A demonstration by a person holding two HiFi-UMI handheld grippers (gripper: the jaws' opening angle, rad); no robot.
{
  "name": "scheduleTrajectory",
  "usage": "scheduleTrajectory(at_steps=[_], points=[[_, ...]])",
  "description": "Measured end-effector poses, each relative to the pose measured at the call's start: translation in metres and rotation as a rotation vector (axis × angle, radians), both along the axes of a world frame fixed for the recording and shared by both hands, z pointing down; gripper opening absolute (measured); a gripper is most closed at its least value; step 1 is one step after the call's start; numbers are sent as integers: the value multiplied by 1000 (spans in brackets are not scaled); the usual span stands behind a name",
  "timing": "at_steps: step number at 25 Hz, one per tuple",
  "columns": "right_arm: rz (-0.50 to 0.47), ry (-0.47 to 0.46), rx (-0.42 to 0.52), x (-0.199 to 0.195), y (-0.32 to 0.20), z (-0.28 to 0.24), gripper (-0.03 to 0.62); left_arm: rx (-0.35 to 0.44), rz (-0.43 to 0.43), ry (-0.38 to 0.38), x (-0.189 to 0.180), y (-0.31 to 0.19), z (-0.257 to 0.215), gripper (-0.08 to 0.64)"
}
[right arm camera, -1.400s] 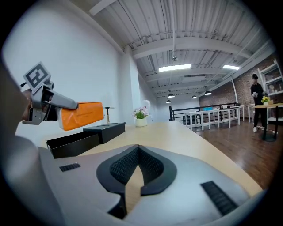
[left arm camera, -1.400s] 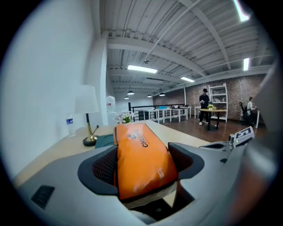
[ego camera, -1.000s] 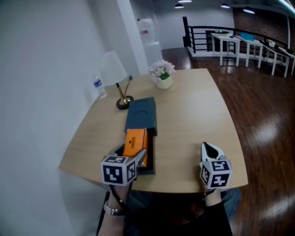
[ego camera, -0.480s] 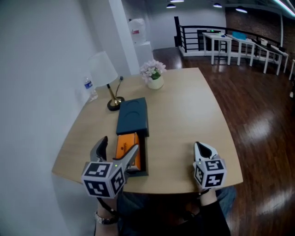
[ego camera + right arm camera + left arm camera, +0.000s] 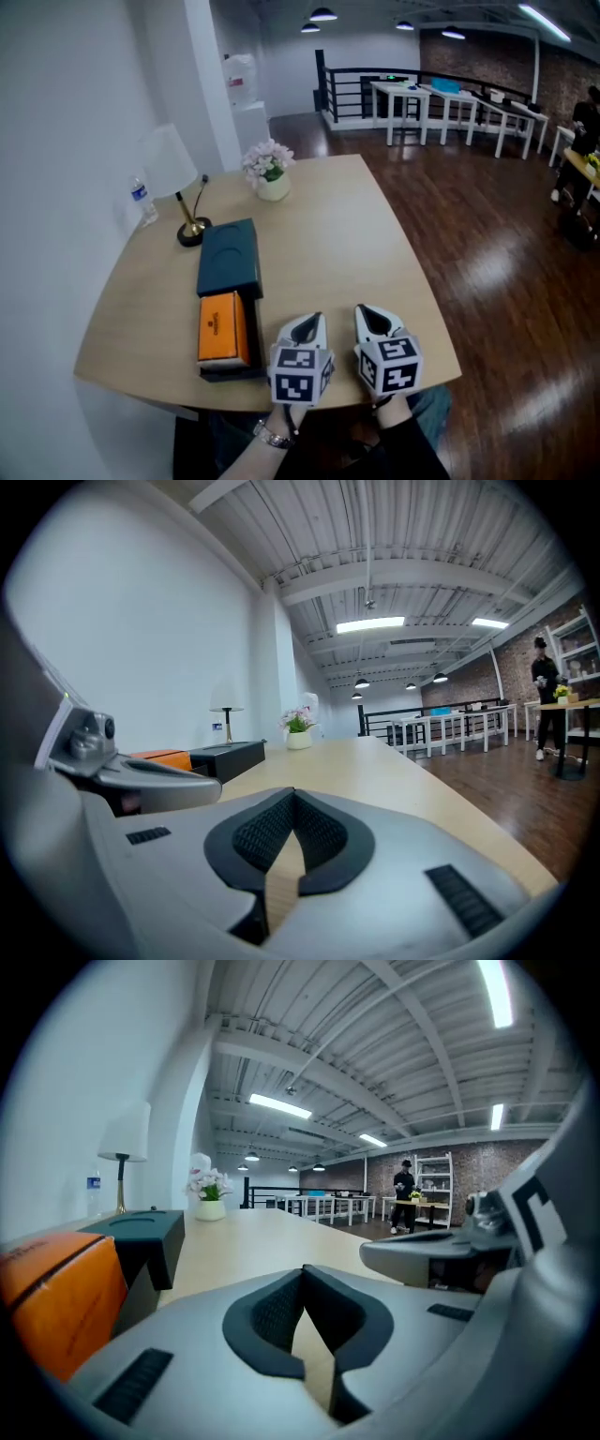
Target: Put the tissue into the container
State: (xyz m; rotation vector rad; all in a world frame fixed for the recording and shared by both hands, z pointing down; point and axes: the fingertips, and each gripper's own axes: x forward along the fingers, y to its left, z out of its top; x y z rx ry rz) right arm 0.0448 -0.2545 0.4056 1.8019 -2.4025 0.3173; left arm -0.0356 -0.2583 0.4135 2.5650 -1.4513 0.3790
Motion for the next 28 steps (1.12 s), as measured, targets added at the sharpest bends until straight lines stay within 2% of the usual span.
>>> scheduleTrajectory(at_steps=[5,28], points=[[2,10,15,2,-1,-2,5,-2,-40,58,-8,-5,3,2],[-22,5,2,1,2,-3,3,2,-69,75,-9,-4,0,2]])
